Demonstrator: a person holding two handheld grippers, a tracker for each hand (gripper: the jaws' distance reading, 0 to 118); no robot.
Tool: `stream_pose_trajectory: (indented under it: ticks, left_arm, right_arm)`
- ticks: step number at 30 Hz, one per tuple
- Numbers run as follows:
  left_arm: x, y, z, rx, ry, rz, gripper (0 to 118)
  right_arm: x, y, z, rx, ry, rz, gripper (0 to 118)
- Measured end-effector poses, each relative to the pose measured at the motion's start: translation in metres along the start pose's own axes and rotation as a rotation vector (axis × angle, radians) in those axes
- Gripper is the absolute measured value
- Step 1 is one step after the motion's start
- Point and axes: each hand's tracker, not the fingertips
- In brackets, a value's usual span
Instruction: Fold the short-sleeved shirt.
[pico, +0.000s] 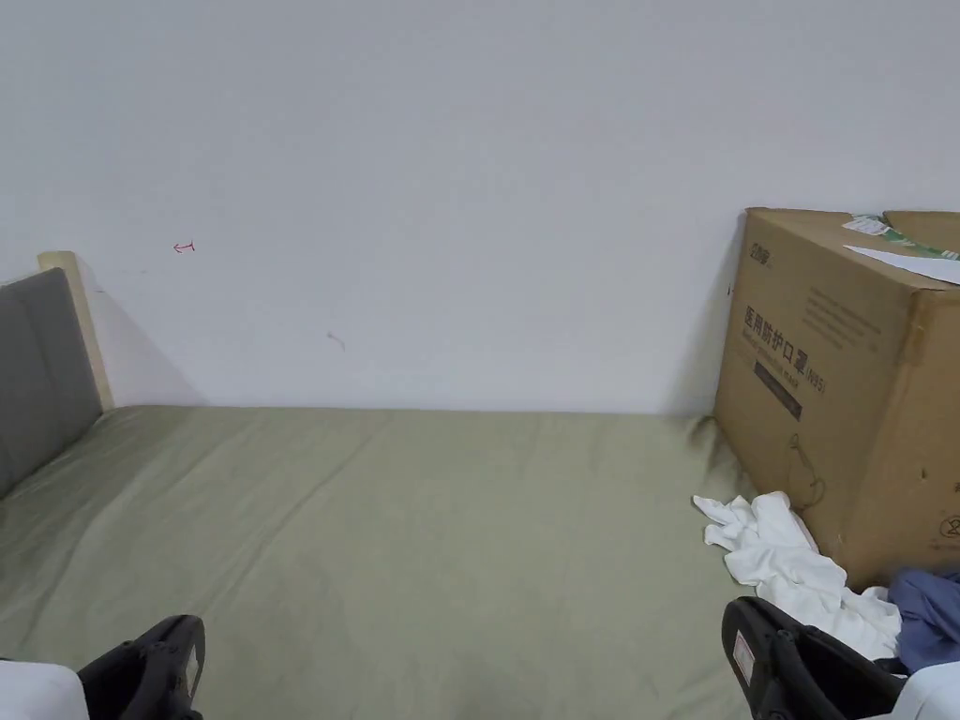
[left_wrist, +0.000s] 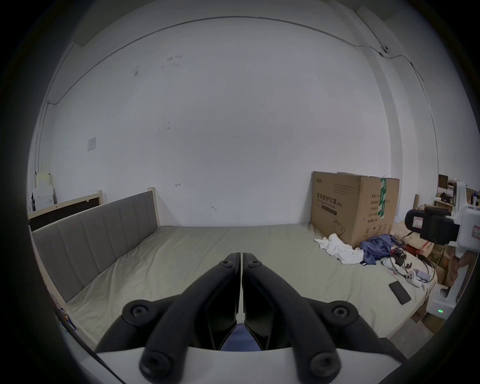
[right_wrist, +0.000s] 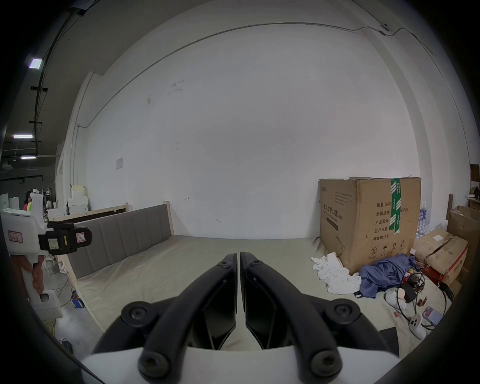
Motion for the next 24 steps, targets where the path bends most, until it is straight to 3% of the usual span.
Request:
stream_pose_trajectory:
  ticks: [5, 7, 10, 13, 19, 22, 24]
  left_arm:
    - [-0.014, 0.0, -0.009, 0.014, 0.027, 0.038, 4]
    - [-0.023, -0.004, -0.014, 0.003, 0.035, 0.043, 4]
    - [-0.042, -0.021, -0.022, -0.036, 0.013, 0.125, 5]
    - [-0.063, -0.047, -0.032, -0.101, -0.055, 0.219, 5]
    - [-0.085, -0.092, -0.047, -0.203, -0.023, 0.189, 7]
    - [-0.108, -0.111, -0.059, -0.262, -0.044, 0.328, 10]
    - [-0.12, -0.119, -0.065, -0.266, 0.014, 0.335, 16]
  right_arm:
    - [-0.005, 0.002, -0.01, -0.009, 0.018, 0.013, 1]
    - [-0.012, -0.002, -0.023, -0.046, 0.091, 0.023, 1]
    - [-0.032, -0.022, -0.06, -0.177, 0.171, 0.111, 1]
    - [-0.06, -0.07, -0.115, -0.313, 0.286, 0.15, 1]
    - [-0.128, -0.204, -0.216, -0.633, 0.445, 0.193, 1]
    - [-0.153, -0.264, -0.245, -0.79, 0.468, 0.255, 1]
    - [-0.159, -0.29, -0.25, -0.855, 0.444, 0.28, 1]
